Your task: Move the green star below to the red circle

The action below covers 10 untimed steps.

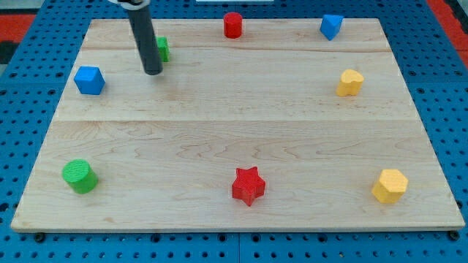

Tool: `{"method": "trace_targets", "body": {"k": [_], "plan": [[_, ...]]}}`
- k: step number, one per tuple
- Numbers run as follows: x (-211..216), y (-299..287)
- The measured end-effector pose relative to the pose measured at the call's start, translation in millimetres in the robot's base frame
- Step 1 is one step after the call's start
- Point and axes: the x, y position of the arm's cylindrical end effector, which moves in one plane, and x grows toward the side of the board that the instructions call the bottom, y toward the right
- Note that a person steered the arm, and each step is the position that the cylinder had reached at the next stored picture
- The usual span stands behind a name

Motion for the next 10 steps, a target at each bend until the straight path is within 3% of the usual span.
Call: {"method": "trace_targets", "body": {"k": [2,3,4,6,7,9,10], "plan": [[-21,-70],[-57,-91],[-75,-72],[-22,70],[0,102],[-56,140],[-54,217]]}}
